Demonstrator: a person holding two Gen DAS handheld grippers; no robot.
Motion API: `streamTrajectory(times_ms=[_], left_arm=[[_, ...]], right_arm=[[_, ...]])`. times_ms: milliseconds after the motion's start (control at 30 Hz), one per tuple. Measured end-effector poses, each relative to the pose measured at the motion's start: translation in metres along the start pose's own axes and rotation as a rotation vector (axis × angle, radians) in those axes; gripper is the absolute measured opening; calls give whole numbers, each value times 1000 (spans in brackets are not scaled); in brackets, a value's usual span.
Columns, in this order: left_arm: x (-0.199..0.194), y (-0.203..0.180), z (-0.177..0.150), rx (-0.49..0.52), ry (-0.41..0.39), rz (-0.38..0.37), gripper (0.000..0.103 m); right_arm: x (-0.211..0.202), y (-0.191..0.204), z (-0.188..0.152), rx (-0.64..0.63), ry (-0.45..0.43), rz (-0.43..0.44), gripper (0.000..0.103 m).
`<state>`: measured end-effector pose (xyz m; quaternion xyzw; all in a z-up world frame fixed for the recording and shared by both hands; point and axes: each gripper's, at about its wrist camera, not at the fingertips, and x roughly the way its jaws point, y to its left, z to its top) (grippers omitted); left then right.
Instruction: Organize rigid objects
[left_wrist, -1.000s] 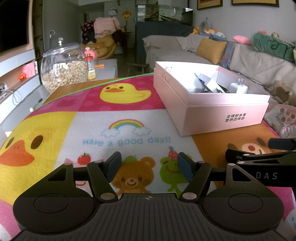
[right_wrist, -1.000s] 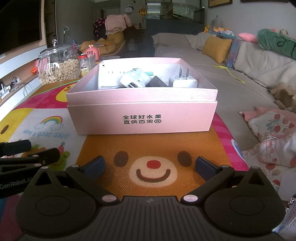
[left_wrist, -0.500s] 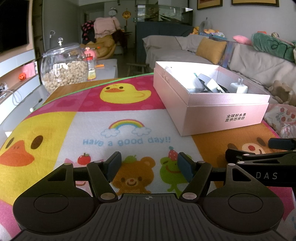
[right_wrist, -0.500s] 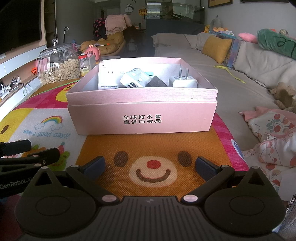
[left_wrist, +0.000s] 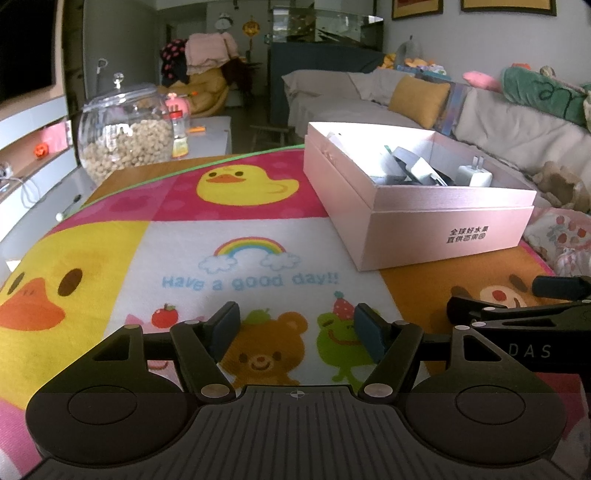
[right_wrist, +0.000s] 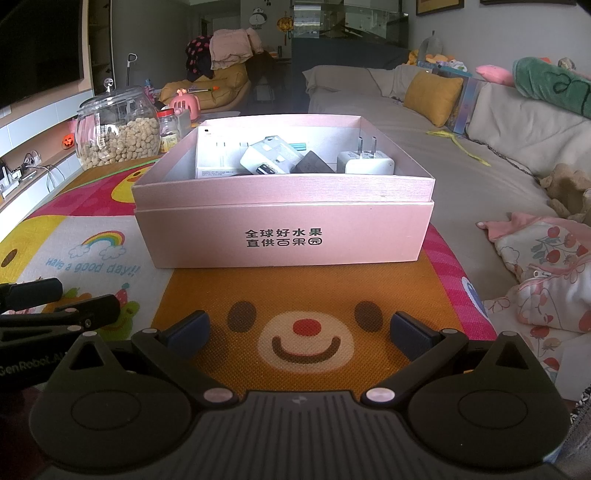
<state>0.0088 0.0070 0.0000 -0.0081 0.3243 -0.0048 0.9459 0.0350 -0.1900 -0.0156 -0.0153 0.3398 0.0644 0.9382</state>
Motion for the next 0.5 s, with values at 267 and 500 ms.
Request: streamTrajectory(times_ms=[267, 500], left_arm=[[0, -1, 0, 5, 0, 3, 74], [0, -1, 0, 5, 0, 4, 74]], right_arm=[[0, 0, 0, 0, 0, 0, 103], [0, 0, 0, 0, 0, 0, 103]])
